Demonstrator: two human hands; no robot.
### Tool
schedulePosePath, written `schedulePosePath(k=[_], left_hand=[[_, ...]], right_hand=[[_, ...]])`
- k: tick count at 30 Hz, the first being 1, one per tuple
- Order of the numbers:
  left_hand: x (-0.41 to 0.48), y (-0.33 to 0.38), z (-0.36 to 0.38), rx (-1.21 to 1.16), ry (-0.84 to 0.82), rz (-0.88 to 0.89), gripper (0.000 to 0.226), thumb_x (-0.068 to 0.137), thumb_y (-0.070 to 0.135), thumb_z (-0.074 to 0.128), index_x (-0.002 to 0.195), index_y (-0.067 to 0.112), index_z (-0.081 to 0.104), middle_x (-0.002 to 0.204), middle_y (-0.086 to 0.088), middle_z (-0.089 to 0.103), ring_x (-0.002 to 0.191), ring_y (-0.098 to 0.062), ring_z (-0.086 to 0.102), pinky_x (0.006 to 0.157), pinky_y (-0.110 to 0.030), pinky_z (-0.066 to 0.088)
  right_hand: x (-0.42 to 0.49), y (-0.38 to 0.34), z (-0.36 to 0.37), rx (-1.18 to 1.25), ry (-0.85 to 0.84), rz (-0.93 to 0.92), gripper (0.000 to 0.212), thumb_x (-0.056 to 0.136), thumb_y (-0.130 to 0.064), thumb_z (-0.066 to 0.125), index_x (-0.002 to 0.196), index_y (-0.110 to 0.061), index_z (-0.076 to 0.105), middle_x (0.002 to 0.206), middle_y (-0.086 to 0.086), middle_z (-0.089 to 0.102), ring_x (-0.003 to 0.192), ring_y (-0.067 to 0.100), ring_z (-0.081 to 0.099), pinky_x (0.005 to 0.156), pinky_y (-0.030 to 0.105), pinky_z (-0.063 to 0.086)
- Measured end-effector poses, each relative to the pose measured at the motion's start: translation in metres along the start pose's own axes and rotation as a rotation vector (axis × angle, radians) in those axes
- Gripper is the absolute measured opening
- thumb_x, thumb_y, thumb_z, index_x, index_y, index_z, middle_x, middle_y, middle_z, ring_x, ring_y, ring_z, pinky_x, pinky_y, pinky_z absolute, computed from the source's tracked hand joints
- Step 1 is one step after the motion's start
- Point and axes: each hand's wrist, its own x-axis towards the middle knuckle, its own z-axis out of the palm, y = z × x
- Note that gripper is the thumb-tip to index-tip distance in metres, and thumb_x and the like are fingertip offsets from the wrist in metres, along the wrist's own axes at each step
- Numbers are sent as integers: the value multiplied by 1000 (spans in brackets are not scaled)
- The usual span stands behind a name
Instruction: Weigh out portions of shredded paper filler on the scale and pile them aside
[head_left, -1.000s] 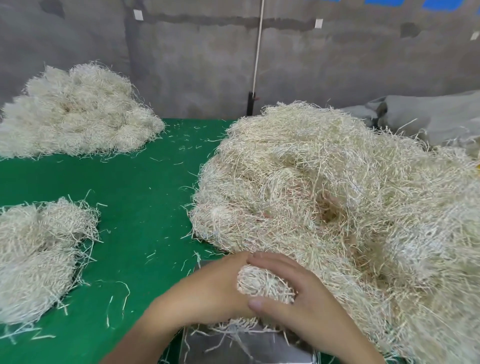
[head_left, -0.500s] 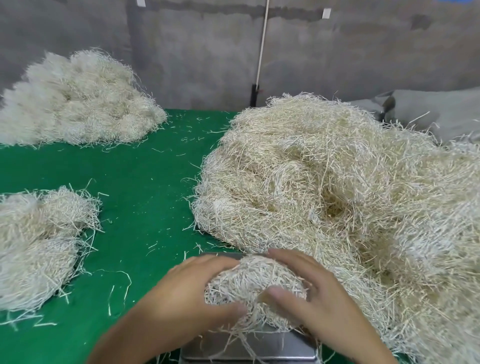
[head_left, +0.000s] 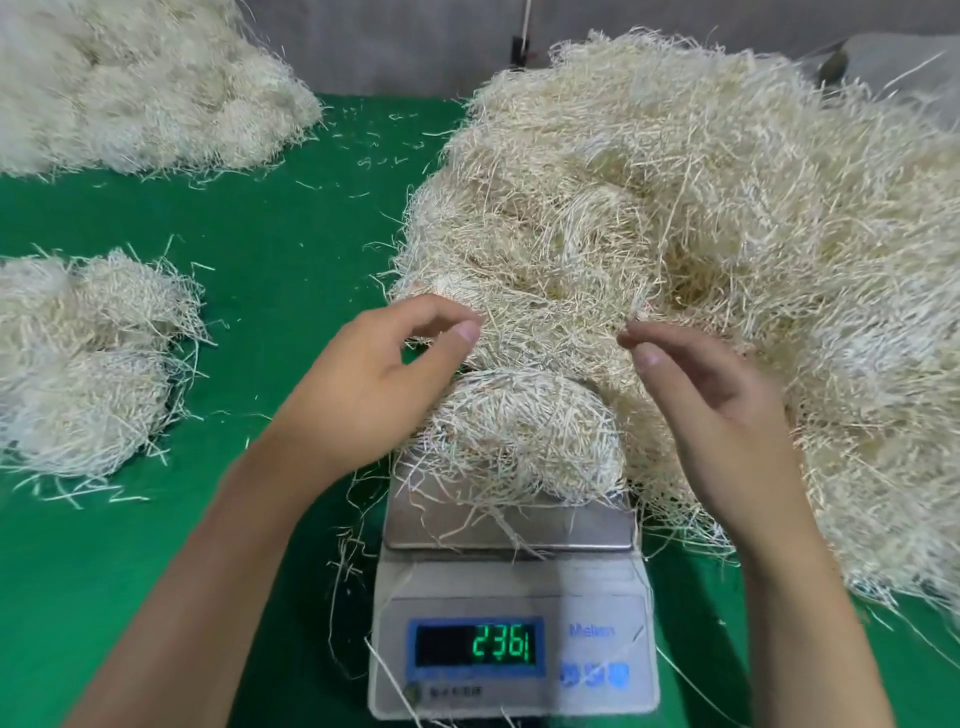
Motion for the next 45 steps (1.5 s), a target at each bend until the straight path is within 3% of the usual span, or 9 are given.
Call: schedulePosePath(k=[2, 6, 10, 14, 17, 28, 37, 40, 45], left_hand=[[0, -1, 0, -21, 29, 1, 24, 91, 58, 49, 108, 50, 63, 111, 26, 65, 85, -28, 69, 76, -45, 57], [1, -2, -2, -66, 66, 11, 21, 93, 54, 51, 106, 47, 65, 109, 28, 66, 97, 1, 65, 88, -34, 51], [2, 0, -1, -42, 49, 8, 20, 94, 53, 52, 106, 45, 65, 111, 27, 65, 87, -25, 68, 85, -36, 54], [1, 1, 1, -55, 59, 22, 20, 93, 53, 52, 106, 46, 66, 111, 26, 66, 90, -9, 67, 85, -35, 52], [0, 1, 3, -57, 49, 12, 21, 92, 55, 52, 105, 46, 65, 111, 24, 66, 84, -26, 68, 80, -38, 56], [2, 3, 5, -68, 34, 20, 23, 90, 57, 51, 104, 46, 65, 113, 25, 65, 92, -27, 68, 87, -41, 55], [1, 7, 6, -48, 36, 26, 26, 88, 60, 48, 105, 48, 64, 111, 29, 63, 83, -29, 68, 65, -41, 57], [6, 12, 3, -52, 14, 34, 25, 90, 60, 49, 107, 48, 63, 104, 16, 69, 82, -38, 67, 62, -42, 54], [36, 24, -10, 21, 53, 121, 20, 91, 56, 51, 101, 47, 65, 108, 35, 63, 97, 10, 61, 77, -21, 45]], right_hand=[[-1, 2, 1, 8, -6, 9, 19, 94, -33, 61, 110, -38, 70, 114, -20, 70, 111, -2, 62, 94, 27, 46], [0, -2, 1, 12, -5, 5, 23, 92, -38, 60, 113, -37, 70, 116, -20, 69, 112, 0, 62, 97, 33, 47], [1, -6, 3, -15, -18, -15, 23, 93, -38, 60, 114, -37, 69, 116, -21, 69, 114, -1, 61, 102, 38, 46], [-2, -5, 3, -19, -25, -8, 22, 93, -37, 60, 114, -37, 70, 116, -23, 68, 114, -3, 60, 103, 40, 46], [-2, -4, 3, -24, -33, -2, 22, 94, -36, 60, 113, -37, 70, 116, -22, 69, 114, -2, 61, 103, 43, 46], [-2, -8, 7, -48, -73, 35, 24, 91, -43, 60, 113, -39, 69, 116, -26, 67, 115, -3, 59, 105, 43, 45], [-2, -7, 3, -43, -39, 31, 19, 95, -40, 61, 112, -42, 69, 116, -26, 67, 114, -3, 59, 101, 40, 46], [3, -9, -5, -20, 20, -1, 19, 95, -33, 60, 109, -40, 71, 113, -23, 69, 111, -2, 62, 95, 33, 47], [30, -24, -18, -58, 46, -42, 18, 94, -31, 60, 104, -39, 71, 103, -21, 72, 98, -1, 67, 81, 25, 49]])
